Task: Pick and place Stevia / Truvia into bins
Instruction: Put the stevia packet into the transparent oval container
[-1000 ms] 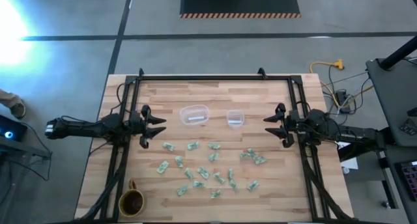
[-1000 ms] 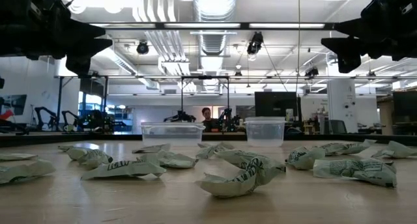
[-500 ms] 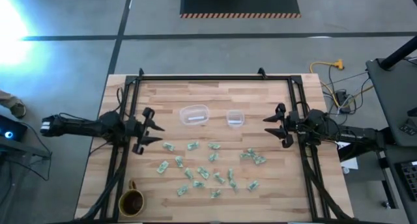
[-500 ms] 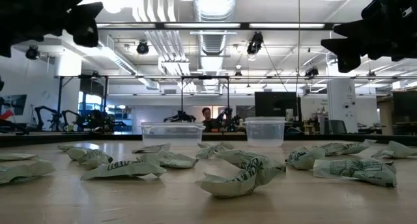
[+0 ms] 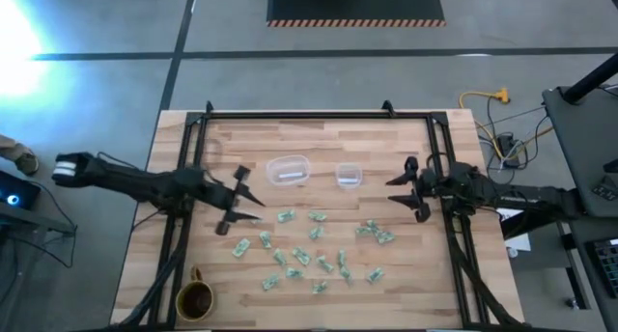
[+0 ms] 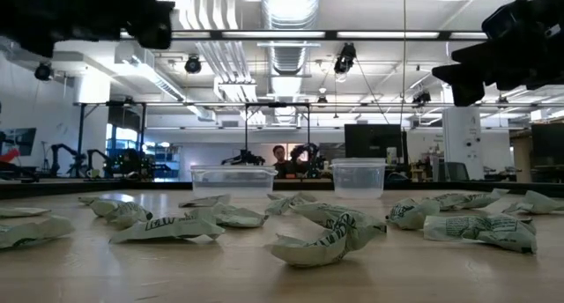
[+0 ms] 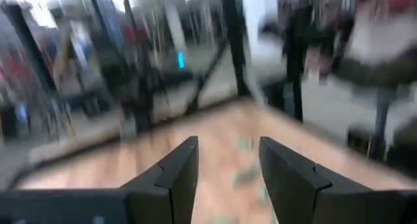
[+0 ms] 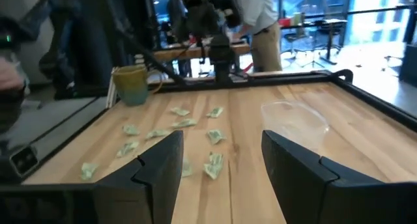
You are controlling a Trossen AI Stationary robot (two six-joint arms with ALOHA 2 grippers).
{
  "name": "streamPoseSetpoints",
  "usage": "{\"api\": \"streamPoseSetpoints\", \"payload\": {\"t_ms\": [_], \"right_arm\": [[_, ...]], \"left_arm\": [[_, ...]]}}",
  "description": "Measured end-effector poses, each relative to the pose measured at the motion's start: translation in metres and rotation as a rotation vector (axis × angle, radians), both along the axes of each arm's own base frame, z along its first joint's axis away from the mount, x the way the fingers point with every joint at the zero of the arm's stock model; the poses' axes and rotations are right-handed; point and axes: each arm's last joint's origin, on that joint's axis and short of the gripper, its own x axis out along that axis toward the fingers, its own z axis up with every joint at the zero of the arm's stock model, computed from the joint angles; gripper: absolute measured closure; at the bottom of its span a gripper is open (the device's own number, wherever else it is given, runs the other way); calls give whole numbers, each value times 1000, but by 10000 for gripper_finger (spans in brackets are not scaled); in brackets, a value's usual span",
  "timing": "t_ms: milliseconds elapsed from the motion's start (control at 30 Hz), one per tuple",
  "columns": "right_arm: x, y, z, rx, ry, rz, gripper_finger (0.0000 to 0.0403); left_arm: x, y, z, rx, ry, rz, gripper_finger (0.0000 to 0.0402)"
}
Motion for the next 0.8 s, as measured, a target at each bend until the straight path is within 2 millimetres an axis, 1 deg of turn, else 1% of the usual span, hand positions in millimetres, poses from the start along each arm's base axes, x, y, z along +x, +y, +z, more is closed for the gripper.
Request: {"api": "streamPoseSetpoints", "payload": {"t_ms": [67, 100, 133, 200, 333, 467, 567, 667, 800], "right_arm": [[1, 1, 0, -41, -6, 21, 204], [2, 1, 1, -64, -14, 24, 204], [2, 1, 1, -86, -21, 24, 204], [3, 0, 3, -126, -38, 24, 204], [4, 0, 3, -168, -46, 28, 204], [4, 1, 3, -166, -47, 63, 204], [3, 3, 3, -165, -50, 105, 204], [3, 3, 3, -141, -48, 109, 204], [3, 3, 3, -124, -45, 109, 204]], "left_arm": [[12, -6, 1, 54, 99, 36, 256], [18, -9, 5, 82, 130, 63, 256], [24, -12, 8, 107, 173, 102, 256], [31, -20, 9, 171, 308, 195, 256], [38, -37, 7, 267, 560, 410, 256], [37, -55, 5, 286, 766, 572, 256], [39, -64, 2, 266, 857, 621, 256], [41, -65, -8, 286, 923, 644, 256], [38, -64, -19, 300, 1058, 602, 256]]}}
